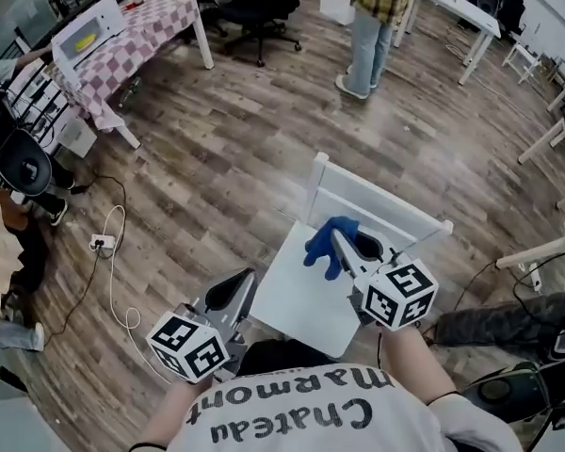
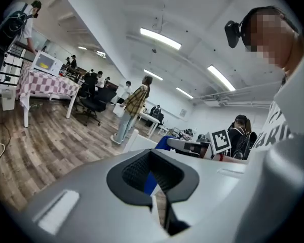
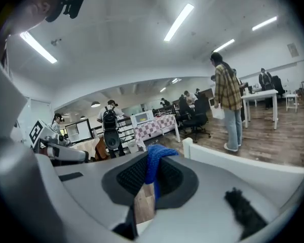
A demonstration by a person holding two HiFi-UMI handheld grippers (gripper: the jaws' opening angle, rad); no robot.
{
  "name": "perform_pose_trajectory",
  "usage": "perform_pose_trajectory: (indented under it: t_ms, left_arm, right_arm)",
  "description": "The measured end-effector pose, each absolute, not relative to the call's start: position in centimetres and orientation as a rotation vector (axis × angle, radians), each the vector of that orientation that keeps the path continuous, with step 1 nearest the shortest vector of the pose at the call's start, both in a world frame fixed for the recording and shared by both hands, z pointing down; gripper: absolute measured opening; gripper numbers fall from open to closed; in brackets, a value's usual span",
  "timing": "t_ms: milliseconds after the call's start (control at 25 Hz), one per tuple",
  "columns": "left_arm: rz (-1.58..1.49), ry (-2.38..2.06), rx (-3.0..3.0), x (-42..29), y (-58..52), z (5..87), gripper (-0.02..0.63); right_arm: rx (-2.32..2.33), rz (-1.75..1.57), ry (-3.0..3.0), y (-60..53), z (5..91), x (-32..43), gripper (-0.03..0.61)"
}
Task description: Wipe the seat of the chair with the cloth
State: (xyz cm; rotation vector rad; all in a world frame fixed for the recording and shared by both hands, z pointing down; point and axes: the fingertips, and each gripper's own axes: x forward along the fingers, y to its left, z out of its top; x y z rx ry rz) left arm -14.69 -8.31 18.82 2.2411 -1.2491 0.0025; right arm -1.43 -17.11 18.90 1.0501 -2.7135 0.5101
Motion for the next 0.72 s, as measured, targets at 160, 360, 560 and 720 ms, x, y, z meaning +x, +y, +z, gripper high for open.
perform_pose_trajectory:
  t_ms: [160,360,560,720]
  left_arm:
    - [0.076,-1.245,2.199,-15.6,-8.4,23.2,0.008]
    - [0.131,-1.156,2.153,-15.5,-9.2,30.1,0.008]
    - [0.206,-1.058,2.121,-14.7,-10.1,38.7,0.008]
    - [0.24,-0.959,2.051,-13.1,-9.6,44.1,0.008]
  right_arm:
    - [1.039,0.583,-2.658,-18.1,24.1,-2.2,0.035]
    - [1.075,0.667,-2.576,-20.0,31.2,-3.1,0.035]
    - [1.205,0.881,-2.44,-20.9,40.9,-3.0,0.035]
    - [1.157,1.091,-2.367,-20.1,48.1,-3.8,0.035]
